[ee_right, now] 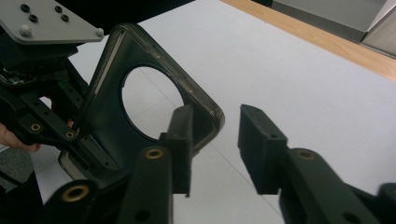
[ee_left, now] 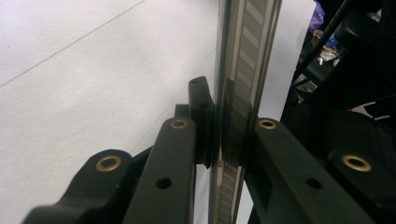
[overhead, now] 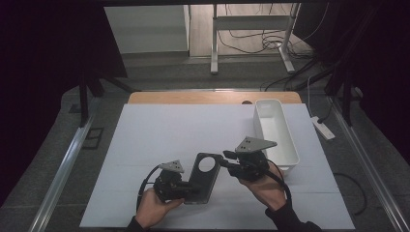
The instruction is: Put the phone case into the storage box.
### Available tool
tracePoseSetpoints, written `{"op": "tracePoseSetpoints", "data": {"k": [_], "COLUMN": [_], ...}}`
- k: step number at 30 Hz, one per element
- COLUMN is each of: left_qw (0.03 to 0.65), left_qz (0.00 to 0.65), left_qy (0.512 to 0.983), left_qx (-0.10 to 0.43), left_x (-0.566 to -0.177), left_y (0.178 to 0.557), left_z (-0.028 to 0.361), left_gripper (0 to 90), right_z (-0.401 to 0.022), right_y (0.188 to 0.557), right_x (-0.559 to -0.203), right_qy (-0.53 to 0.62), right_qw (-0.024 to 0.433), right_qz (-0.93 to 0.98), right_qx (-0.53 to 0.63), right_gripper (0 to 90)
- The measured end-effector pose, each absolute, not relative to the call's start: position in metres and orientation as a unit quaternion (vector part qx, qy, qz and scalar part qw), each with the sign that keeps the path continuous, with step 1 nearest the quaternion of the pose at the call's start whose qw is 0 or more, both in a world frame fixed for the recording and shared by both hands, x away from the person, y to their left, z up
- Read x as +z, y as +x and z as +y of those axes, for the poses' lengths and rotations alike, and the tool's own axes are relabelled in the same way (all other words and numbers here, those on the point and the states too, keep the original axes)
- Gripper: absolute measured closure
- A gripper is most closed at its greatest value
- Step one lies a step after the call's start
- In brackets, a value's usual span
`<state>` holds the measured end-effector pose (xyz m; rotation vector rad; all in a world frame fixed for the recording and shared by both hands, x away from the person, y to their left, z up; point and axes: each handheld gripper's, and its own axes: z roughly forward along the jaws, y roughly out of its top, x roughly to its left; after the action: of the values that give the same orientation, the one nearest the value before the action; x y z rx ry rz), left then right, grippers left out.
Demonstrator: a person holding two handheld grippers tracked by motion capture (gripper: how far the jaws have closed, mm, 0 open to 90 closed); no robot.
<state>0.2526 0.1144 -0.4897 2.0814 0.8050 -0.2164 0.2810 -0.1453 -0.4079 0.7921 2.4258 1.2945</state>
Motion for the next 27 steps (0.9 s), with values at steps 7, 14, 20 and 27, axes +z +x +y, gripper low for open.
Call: {"op": "tracePoseSetpoints", "data": {"k": [7, 14, 20, 27], "left_qw": [0.441, 0.452, 0.463, 0.467], "left_qz": [0.316, 0.303, 0.28, 0.27], "left_qy": [0.834, 0.833, 0.834, 0.835], "left_qx": [-0.094, -0.104, -0.106, -0.106], "left_x": [-0.4896, -0.4898, -0.4907, -0.4908], "left_y": [0.2524, 0.2533, 0.2542, 0.2545], "left_z": [0.1139, 0.1162, 0.1192, 0.1209], "left_gripper": [84.8, 84.9, 84.9, 84.9], "right_z": [-0.1457, -0.1479, -0.1505, -0.1511], "right_y": [0.281, 0.2818, 0.2831, 0.2833], "right_x": [-0.4078, -0.4065, -0.405, -0.4043], "right_qy": [0.274, 0.272, 0.27, 0.266], "right_qw": [0.134, 0.117, 0.096, 0.083], "right_qz": [0.838, 0.836, 0.834, 0.834], "right_qx": [0.452, 0.462, 0.471, 0.476], "right_gripper": [75.8, 77.0, 76.6, 77.3]}}
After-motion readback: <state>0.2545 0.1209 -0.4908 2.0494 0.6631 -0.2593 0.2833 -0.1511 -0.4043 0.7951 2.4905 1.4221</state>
